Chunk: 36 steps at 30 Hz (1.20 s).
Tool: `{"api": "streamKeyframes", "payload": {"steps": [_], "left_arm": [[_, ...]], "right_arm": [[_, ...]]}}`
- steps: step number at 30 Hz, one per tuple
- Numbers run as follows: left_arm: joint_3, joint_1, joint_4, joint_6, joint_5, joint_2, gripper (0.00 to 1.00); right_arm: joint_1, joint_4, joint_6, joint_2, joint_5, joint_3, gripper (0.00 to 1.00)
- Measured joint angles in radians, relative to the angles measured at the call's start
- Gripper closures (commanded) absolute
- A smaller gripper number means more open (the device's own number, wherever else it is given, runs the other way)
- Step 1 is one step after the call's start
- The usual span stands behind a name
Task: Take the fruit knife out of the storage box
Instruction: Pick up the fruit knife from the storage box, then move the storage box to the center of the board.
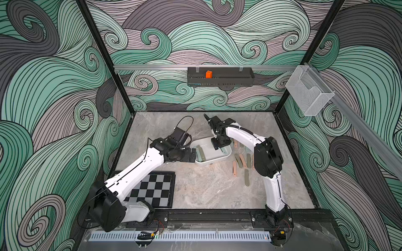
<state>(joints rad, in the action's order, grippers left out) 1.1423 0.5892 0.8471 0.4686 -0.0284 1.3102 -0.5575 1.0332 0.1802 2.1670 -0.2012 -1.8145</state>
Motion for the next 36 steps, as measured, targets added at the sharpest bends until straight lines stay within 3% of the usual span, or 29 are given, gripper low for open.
{"api": "streamKeyframes", "payload": {"steps": [7,15,24,36], "left_arm": [[-0.030,-0.006,-0.002,0.014,0.024,-0.023,0.01],[0.002,-0.011,0.016,0.011,0.031,0.004,0.01],[0.039,-0.018,0.027,0.002,0.031,0.053,0.01],[0.120,-0.019,0.056,-0.001,0.009,0.119,0.01]], "right_arm": [[0.029,0.006,-0.014,0.083,-0.021,-0.033,0.43],[0.067,0.002,-0.013,0.163,0.067,-0.105,0.43],[0.063,-0.018,-0.007,0.156,0.112,-0.085,0.65],[0.063,-0.034,0.003,0.143,0.113,-0.063,0.81]]}}
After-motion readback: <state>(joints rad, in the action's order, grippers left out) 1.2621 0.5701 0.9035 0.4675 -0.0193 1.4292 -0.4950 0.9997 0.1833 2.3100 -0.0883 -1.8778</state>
